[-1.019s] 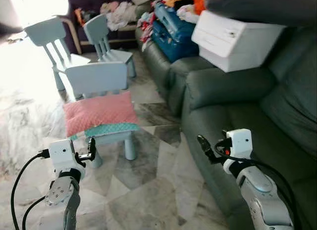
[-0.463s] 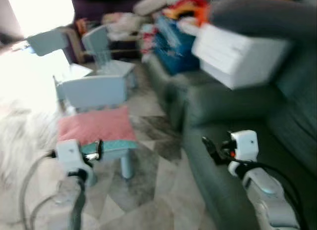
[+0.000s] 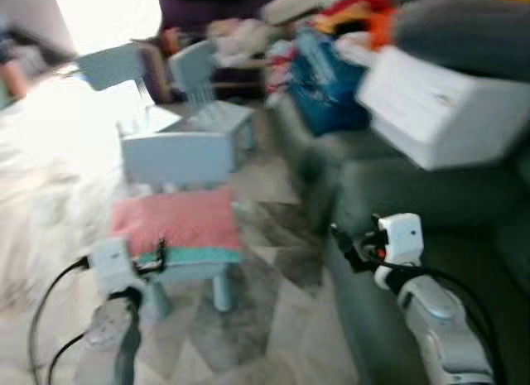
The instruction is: Move the pillow to the sofa
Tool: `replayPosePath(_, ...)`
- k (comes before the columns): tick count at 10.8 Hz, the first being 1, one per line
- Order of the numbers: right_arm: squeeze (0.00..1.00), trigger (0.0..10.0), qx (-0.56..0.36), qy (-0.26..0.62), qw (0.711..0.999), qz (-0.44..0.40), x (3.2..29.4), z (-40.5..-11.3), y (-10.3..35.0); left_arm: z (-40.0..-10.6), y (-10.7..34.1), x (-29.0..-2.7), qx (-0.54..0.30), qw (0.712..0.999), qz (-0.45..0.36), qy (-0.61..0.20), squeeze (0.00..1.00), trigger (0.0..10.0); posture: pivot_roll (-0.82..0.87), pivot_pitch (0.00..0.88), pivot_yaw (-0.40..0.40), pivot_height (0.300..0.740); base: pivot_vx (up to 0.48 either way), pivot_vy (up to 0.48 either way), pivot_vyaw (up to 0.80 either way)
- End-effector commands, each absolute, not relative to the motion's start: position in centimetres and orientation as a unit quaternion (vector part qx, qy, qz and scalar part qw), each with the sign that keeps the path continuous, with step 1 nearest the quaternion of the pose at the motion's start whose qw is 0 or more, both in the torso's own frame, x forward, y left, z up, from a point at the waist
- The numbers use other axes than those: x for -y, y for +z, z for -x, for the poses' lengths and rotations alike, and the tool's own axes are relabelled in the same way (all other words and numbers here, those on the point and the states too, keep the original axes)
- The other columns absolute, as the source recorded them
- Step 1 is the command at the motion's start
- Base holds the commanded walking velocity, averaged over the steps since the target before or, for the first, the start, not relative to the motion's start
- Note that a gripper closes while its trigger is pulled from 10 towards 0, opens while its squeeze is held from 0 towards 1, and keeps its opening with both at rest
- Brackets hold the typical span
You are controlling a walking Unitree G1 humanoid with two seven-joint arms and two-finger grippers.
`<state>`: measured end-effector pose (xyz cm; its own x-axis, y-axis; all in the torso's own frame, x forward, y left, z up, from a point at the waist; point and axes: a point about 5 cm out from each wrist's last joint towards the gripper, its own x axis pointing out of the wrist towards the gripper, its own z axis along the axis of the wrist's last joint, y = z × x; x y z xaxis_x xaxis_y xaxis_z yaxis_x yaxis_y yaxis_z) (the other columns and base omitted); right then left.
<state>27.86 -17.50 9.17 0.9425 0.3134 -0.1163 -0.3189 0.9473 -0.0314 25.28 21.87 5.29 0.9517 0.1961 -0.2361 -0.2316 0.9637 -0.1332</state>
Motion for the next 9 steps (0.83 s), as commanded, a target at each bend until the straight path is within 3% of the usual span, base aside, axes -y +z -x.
replayPosePath(1,0.00,10.0,-0.049,0.169,0.984,0.020,17.00,-27.98,9.37,-25.42,5.48,-22.38,-0.113,0.984,0.073,0.116,0.00,10.0,-0.13,0.000,-0.034,0.740,0.000,0.480,0.00)
replayPosePath(9,0.00,10.0,-0.049,0.169,0.984,0.016,17.02,-27.95,9.22,-25.41,5.08,-22.03,-0.125,0.983,0.071,0.114,0.00,10.0,-0.13,0.000,-0.032,0.740,0.000,0.480,0.00)
